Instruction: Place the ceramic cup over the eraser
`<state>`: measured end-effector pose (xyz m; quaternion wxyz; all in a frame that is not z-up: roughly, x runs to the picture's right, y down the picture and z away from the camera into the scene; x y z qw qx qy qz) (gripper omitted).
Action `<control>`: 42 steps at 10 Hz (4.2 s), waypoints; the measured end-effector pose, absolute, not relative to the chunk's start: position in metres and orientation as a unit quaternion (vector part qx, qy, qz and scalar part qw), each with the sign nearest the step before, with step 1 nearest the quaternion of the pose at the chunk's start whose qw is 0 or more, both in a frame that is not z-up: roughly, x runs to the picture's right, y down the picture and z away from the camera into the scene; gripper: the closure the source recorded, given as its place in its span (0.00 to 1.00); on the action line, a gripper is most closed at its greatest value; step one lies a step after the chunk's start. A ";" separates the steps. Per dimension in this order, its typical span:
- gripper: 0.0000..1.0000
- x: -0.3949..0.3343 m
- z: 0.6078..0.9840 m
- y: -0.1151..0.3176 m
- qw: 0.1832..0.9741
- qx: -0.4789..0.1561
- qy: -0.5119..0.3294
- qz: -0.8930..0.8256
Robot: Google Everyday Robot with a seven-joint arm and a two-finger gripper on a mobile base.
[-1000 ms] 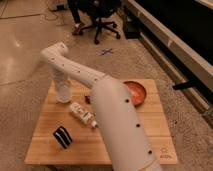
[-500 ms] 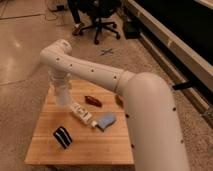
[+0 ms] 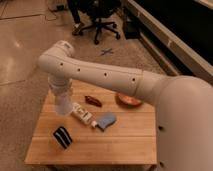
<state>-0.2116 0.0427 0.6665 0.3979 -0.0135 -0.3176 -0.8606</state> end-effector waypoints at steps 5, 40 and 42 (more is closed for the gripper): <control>1.00 -0.211 0.622 0.077 0.326 0.007 -0.364 -0.872; 0.48 -0.231 0.675 0.190 0.270 -0.047 -0.346 -0.897; 0.28 -0.232 0.683 0.200 0.275 -0.050 -0.345 -0.896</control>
